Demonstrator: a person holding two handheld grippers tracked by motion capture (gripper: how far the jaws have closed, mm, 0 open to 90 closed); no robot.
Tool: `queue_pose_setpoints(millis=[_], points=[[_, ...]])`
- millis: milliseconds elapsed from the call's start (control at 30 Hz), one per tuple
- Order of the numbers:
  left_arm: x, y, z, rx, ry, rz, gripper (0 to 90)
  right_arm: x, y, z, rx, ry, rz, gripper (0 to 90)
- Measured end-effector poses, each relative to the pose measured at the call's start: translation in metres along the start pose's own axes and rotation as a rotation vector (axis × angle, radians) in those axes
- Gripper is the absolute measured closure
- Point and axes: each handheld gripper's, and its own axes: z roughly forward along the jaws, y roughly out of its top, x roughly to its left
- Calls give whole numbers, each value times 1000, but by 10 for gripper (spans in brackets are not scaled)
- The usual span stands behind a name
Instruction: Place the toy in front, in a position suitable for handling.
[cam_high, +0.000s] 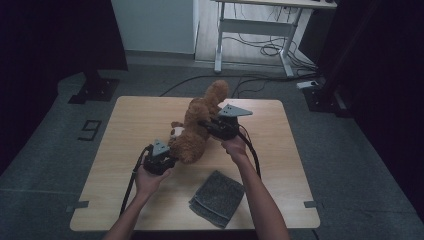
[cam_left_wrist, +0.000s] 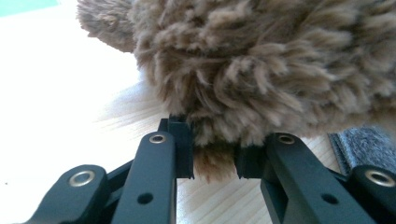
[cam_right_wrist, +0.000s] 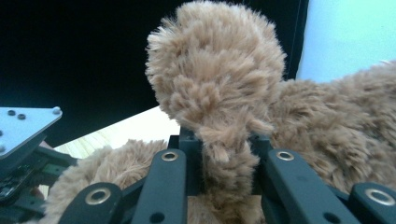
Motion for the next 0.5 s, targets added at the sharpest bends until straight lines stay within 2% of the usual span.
queue_pose_setpoints(millis=[333,500], points=[[9,14,4,4,-3,4,744,1,-3,-16,-20,-3,12,757],[18,17,11,15,-8,-9,766,0,-9,-18,-9,-20,28,757]])
